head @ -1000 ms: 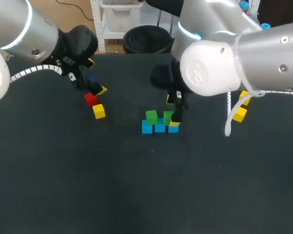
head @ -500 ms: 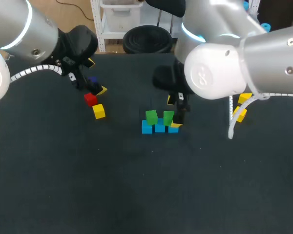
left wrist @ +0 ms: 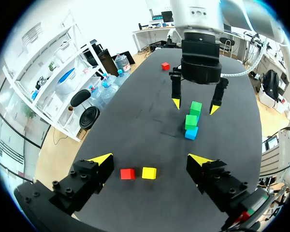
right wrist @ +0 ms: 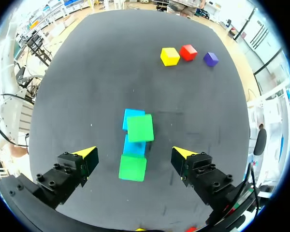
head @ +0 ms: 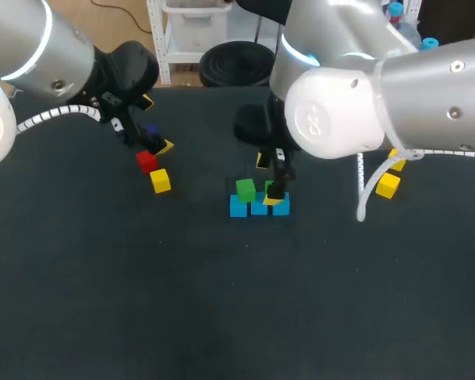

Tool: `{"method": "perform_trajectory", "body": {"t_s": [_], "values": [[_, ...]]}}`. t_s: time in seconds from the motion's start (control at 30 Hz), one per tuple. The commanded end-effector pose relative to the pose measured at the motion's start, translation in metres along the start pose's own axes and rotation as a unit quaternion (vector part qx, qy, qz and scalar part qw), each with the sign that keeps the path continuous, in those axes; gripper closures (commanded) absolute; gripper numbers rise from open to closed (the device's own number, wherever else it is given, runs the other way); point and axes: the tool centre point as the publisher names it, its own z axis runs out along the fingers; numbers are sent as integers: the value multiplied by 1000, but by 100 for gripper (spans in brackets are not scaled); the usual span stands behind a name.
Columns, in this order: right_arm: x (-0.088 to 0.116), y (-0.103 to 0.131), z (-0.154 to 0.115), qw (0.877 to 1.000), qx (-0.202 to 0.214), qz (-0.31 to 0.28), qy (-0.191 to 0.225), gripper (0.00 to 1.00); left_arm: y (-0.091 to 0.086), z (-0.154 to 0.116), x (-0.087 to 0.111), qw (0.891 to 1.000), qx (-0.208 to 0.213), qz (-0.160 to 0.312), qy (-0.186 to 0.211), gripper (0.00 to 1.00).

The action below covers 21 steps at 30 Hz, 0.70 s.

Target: Place the blue cubes, place green cubes on the blue cubes, place the yellow cubes on the green cubes, then place the red cubes on the yellow cubes, and place purple cube on the red cubes.

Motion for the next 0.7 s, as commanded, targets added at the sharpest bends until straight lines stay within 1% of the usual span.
{"method": "perform_trajectory", "body": {"t_s": [0.03,0.2,0.57,0.6,0.67,0.7], "values": [[-10,-1,0,1000,-5,-2,0,0,2,1,1,1000,2,1,-2,0],[-17,2,4,1000,-13,-3,-2,0,2,1,1,1000,2,1,-2,0],[-19,2,10,1000,-21,-2,4,0,2,1,1,1000,2,1,-2,0],[-19,2,10,1000,-21,-2,4,7,2,1,1,1000,2,1,-2,0],[-19,2,10,1000,-21,-2,5,27,2,1,1,1000,2,1,-2,0],[-19,2,10,1000,-21,-1,6,31,2,1,1,1000,2,1,-2,0]]}}
